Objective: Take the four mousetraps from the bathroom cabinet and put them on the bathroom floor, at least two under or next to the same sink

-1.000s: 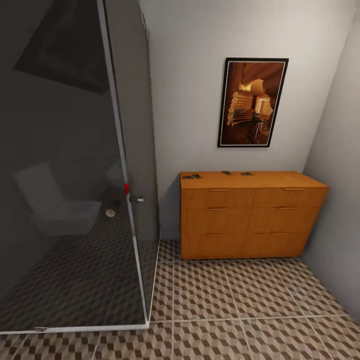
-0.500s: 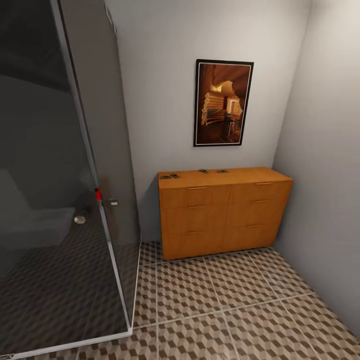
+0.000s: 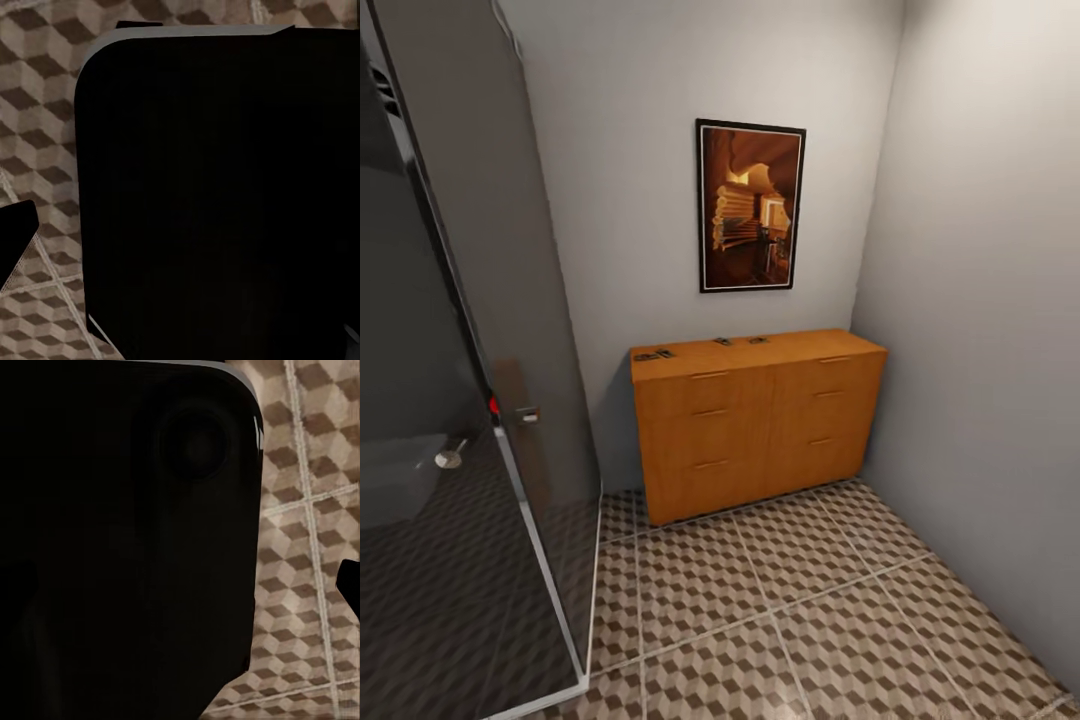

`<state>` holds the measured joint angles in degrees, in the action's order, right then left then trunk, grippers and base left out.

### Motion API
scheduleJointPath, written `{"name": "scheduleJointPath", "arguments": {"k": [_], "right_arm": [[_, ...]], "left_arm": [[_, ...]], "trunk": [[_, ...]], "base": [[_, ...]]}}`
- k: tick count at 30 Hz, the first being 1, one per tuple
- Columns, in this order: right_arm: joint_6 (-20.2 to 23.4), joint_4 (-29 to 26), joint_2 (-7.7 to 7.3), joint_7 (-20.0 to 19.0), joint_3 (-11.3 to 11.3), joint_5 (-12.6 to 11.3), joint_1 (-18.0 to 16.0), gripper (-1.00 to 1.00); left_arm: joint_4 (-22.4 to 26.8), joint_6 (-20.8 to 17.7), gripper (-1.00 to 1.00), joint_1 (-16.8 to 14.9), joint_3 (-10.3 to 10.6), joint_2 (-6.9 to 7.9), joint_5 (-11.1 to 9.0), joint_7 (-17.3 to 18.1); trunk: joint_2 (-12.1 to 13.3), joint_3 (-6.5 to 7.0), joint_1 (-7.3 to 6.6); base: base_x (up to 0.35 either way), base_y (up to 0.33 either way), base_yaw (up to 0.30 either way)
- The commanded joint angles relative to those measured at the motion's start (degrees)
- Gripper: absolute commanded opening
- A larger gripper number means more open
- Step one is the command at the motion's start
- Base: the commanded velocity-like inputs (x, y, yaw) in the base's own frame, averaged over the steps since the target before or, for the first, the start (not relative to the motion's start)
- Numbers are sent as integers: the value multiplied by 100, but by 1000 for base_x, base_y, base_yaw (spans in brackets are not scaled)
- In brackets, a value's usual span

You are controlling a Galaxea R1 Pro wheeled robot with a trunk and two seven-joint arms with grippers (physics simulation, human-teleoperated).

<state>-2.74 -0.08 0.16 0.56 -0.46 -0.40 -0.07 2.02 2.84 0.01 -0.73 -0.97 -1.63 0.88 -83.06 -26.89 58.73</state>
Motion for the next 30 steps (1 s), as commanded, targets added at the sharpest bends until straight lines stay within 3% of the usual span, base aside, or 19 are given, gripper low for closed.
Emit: {"name": "scheduleJointPath", "arguments": {"k": [1, 30], "right_arm": [[-16, -1, 1, 6, -5, -4, -1, 100], [-16, -1, 1, 6, -3, -4, -2, 100]], "left_arm": [[1, 15, 100, 0, -6, 0, -16, 9], [1, 15, 100, 0, -6, 0, -15, 9]], "trunk": [[-2, -4, 0], [-2, -4, 0]], "base": [[0, 0, -289], [0, 0, -290]]}}
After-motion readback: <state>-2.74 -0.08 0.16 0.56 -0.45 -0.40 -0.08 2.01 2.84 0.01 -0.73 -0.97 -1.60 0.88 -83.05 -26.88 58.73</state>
